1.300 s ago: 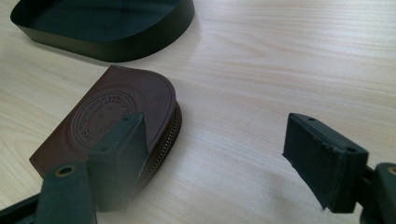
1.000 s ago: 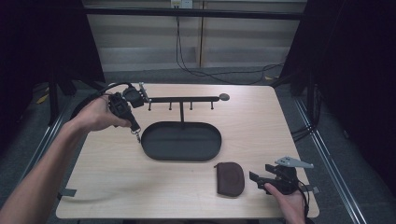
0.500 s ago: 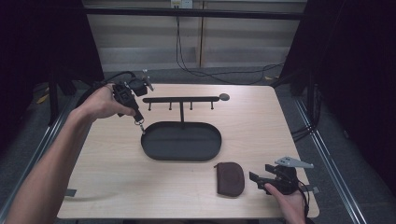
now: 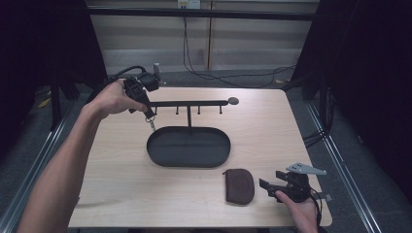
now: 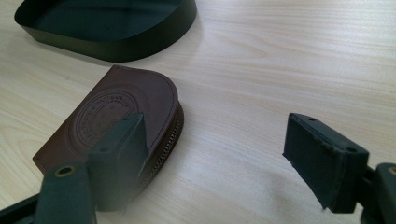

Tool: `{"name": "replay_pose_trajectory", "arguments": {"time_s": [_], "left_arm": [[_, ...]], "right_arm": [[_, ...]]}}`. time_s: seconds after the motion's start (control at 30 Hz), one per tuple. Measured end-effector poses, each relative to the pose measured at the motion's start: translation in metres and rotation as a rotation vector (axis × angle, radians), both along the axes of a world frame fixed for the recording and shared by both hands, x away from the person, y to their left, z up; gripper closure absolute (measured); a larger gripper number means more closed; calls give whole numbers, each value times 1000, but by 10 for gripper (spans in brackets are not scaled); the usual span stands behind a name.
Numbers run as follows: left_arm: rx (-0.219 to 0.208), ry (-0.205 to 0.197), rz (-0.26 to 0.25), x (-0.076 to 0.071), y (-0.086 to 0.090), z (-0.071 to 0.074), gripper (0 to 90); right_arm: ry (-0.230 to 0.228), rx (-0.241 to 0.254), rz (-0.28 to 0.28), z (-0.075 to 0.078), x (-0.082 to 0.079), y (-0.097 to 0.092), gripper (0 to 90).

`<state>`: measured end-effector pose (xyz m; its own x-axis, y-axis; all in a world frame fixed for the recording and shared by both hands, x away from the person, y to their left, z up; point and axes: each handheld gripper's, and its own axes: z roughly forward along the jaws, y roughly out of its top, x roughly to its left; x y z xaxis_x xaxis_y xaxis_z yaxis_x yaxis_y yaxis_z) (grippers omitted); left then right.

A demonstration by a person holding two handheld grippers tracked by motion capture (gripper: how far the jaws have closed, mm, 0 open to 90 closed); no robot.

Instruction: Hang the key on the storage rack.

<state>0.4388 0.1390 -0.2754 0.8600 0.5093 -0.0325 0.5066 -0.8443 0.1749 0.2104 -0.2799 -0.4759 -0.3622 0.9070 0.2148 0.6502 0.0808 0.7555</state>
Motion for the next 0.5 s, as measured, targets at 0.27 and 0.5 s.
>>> {"name": "replay_pose_trajectory", "arguments": {"time_s": [0.27,0.5], "left_arm": [[-9,-8,13,8,-1,-4,893],[-14,-11,34,12,-4,-7,893]], "right_arm": [[3,-1,2,0,0,0,212],[2,-1,4,0,0,0,212]]}}
